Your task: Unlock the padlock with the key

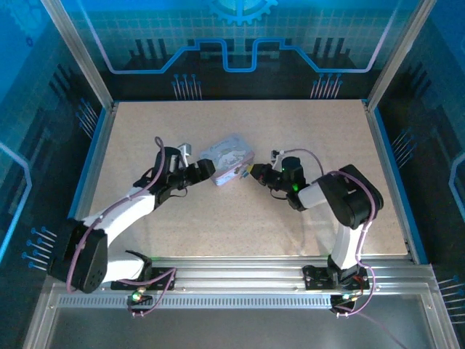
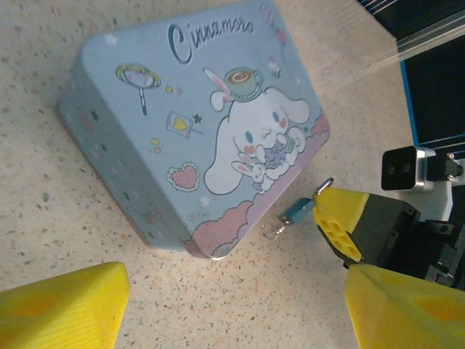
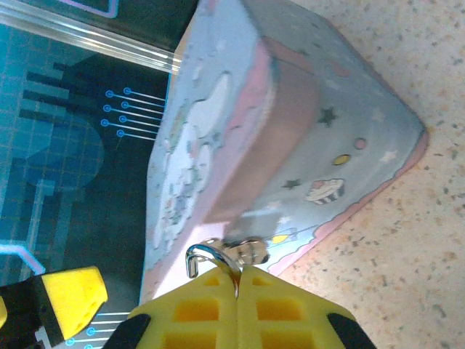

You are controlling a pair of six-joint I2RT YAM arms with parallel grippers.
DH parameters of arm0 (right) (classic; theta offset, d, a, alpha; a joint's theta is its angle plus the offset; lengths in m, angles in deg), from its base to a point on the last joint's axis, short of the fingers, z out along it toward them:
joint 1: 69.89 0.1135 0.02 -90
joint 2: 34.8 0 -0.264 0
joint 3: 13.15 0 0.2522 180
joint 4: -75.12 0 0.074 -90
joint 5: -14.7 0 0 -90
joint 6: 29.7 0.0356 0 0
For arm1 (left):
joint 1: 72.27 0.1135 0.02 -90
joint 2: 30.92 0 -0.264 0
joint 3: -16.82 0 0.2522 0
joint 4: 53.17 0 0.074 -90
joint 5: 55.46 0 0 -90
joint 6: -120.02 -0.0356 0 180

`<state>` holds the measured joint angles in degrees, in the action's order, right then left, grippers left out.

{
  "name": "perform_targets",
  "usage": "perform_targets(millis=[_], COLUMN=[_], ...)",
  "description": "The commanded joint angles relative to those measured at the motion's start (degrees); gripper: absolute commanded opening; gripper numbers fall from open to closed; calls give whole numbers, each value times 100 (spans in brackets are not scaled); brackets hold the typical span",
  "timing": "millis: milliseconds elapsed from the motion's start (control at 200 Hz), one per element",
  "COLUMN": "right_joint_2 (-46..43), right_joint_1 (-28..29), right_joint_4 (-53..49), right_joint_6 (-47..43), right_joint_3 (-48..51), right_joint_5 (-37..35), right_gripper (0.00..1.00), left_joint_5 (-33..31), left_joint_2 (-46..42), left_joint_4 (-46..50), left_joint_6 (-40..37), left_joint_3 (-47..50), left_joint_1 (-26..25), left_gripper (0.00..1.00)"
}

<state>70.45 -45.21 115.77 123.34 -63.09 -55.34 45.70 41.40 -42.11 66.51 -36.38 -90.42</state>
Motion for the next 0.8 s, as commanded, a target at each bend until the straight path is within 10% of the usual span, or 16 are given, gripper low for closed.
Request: perform_targets(millis=[0,795], right_joint_2=[-574,-4196], right_joint_1=[-65,639], right_joint_4=[-822,-7287], right_joint_6=[-670,-3544], right_joint_3=[89,-45], right_joint_5=[24,-612], right_gripper=[0,0], left_joint_5=[-372,-972], left_joint_2=[-486,-1918], left_joint_4=[235,270], left_joint_6=[-247,-590], left_joint_3=[243,1023], left_joint_1=[126,506], left_gripper=[80,99])
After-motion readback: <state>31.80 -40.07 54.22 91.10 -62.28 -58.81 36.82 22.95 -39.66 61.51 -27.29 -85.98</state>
